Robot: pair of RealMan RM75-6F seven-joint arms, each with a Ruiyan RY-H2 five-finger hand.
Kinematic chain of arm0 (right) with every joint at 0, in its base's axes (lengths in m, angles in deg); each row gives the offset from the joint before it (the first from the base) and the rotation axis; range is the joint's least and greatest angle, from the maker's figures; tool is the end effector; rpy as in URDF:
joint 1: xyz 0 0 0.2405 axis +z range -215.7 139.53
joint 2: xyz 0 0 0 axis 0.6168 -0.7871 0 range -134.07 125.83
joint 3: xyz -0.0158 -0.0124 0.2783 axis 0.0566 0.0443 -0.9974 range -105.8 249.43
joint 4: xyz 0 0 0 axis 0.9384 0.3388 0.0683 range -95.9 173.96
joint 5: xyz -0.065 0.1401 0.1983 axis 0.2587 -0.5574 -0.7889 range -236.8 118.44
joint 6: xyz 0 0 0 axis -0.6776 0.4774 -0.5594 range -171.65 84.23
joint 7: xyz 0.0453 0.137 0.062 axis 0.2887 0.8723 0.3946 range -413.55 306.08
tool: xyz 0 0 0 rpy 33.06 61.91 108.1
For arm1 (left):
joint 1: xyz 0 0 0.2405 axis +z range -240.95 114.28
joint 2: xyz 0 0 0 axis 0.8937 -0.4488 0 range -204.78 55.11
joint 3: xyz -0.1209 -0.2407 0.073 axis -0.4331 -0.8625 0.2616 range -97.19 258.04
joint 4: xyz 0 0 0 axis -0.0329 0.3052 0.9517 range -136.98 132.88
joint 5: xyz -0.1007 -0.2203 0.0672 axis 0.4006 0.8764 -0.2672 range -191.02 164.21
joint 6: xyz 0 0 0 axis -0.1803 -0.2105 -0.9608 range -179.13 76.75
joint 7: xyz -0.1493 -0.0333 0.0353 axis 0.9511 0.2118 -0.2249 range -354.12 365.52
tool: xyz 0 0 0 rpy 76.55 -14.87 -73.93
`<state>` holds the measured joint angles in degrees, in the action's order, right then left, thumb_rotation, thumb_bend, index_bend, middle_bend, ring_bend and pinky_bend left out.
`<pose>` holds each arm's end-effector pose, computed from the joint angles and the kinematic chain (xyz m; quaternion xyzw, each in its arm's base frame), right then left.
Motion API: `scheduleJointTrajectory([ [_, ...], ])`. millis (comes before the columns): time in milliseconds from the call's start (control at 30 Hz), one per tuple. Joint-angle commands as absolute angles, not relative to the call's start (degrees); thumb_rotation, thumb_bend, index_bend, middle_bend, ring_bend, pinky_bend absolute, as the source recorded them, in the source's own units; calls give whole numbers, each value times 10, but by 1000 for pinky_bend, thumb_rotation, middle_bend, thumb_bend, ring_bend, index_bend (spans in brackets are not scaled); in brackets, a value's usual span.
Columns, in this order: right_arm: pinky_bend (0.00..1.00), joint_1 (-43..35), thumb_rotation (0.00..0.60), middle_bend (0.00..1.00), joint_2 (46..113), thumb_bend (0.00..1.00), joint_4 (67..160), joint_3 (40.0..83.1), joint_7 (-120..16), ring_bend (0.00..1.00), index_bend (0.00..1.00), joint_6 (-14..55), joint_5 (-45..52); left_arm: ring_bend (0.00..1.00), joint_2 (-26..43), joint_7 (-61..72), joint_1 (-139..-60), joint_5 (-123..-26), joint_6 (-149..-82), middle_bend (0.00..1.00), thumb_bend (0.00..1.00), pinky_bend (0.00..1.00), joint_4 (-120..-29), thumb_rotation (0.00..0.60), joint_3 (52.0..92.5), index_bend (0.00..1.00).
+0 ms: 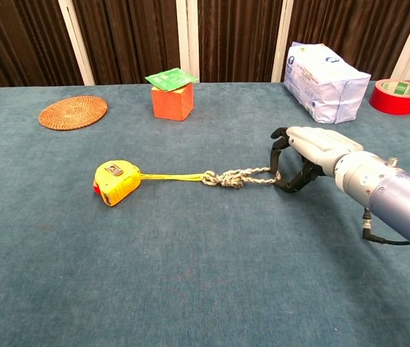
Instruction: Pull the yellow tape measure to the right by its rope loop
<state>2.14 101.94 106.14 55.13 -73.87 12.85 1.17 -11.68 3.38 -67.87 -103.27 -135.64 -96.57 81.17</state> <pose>-0.1705 -0.3947 -0.1216 0.6701 -0.4394 0.3799 0.4622 -0.3383 0.1801 0.1183 -0.6314 -0.3891 -0.3711 0.5588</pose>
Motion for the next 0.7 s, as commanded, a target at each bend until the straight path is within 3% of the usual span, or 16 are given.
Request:
scheduleJointTrajectory([
  [33,0,22,600,125,1019,391,1065,552,-736,0,514,132,16,0,-117,34,-679,-1033,-1356,0,0,0,-966,600,812,0],
  [700,0,24,600,128,1027,398,1058,559,-742,0,514,125,3,0,-119,37,-679,-1029,-1352,0,0,0,-970,600,813,0],
])
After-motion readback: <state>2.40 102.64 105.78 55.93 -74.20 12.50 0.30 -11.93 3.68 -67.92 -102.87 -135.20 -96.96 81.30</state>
